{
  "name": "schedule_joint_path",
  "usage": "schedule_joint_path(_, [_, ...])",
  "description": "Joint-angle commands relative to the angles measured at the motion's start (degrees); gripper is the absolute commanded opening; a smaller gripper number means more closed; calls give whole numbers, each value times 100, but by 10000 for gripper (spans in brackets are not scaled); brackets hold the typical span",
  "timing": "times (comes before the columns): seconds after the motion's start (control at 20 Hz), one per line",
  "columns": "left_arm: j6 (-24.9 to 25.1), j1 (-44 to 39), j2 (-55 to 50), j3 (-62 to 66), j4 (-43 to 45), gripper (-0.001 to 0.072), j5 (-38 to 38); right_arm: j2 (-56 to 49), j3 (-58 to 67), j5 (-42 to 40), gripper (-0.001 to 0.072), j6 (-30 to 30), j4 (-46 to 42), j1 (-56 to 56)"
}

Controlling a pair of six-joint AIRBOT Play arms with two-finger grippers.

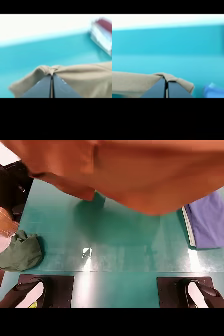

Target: Fold the shirts.

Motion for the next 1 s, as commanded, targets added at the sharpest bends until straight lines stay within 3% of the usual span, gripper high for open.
schedule_joint_path(0.0, [-319,2,208,929,-11,21,223,2,1228,625,14,9,-57,-481])
schedule_joint_path(0.25, [-330,2,219,612,-181,21,304,-638,2341,1528,13,81,-35,-981])
schedule_joint_path(0.45, [-249,2,-105,-831,114,22,258,-1620,2120,2011,13,437,-129,-240])
schedule_joint_path(0.65, [-175,0,-1193,-1799,245,22,-155,-2717,1095,2068,14,901,-1722,1019])
schedule_joint_path(0.95, [157,-487,-3399,-2339,750,23,42,-4798,584,1547,14,903,-1847,1648])
